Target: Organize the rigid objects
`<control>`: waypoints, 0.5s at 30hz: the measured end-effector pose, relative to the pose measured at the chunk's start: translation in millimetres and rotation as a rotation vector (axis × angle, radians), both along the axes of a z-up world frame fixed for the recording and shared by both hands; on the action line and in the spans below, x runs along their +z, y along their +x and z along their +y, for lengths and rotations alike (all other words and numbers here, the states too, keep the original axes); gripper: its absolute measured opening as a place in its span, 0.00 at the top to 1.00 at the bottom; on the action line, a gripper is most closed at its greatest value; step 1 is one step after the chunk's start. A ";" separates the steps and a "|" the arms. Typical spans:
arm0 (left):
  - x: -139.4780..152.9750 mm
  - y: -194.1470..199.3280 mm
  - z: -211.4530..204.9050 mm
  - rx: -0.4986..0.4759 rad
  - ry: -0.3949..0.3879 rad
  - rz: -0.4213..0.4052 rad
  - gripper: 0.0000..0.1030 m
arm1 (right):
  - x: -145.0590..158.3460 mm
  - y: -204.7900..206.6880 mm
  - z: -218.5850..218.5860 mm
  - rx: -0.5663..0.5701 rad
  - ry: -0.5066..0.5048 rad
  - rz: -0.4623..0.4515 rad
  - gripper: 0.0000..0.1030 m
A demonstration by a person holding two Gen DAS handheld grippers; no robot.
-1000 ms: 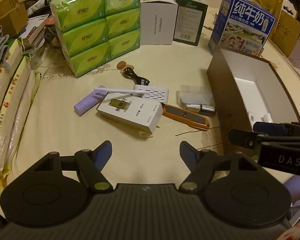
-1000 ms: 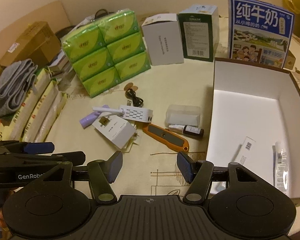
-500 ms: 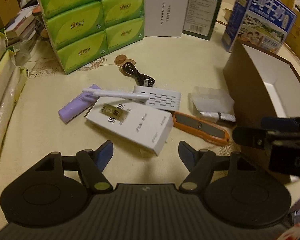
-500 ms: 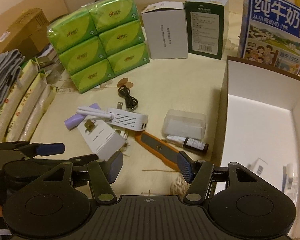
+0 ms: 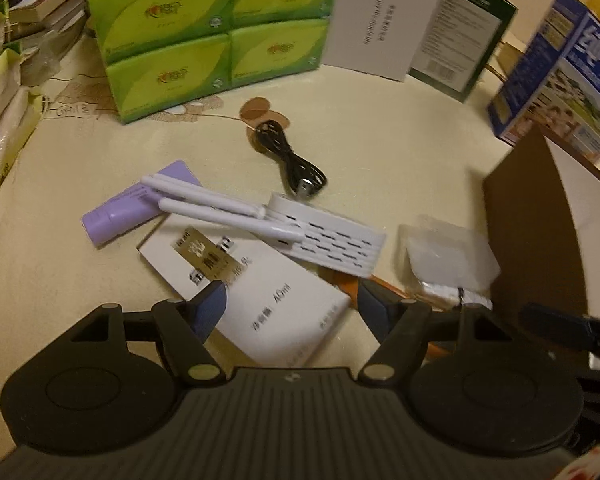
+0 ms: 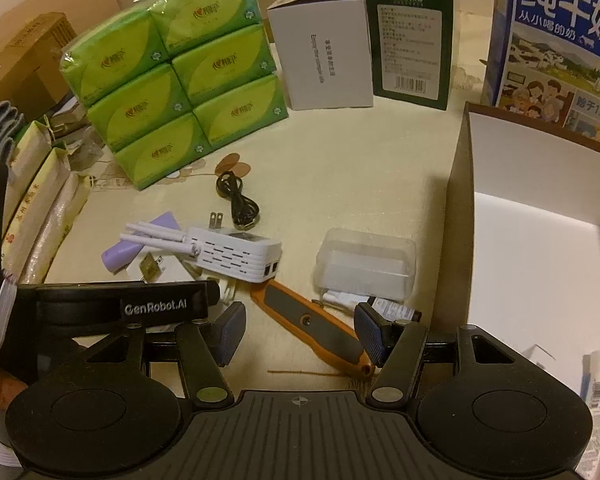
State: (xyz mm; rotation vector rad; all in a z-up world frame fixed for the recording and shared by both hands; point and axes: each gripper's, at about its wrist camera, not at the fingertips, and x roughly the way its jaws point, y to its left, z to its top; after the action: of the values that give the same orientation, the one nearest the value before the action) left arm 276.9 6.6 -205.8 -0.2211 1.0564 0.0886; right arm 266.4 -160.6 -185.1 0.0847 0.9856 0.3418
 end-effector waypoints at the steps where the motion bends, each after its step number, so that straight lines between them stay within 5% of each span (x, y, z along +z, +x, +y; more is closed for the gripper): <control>1: -0.6 0.7 1.4 0.001 0.001 0.000 0.33 | -0.9 1.5 0.6 0.004 0.000 0.001 0.44; 9: -4.8 -23.1 28.2 -0.022 -0.013 0.004 0.37 | -12.0 7.7 13.5 0.056 -0.020 0.006 0.44; 15: -16.9 -46.7 59.2 0.010 0.072 0.052 0.57 | -18.6 4.0 21.2 0.075 -0.016 0.022 0.44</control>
State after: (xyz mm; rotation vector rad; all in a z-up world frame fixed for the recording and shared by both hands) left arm 230.2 65.8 -222.8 -0.1592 1.1015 0.1421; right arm 270.5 -139.5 -203.7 0.0375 1.0151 0.4024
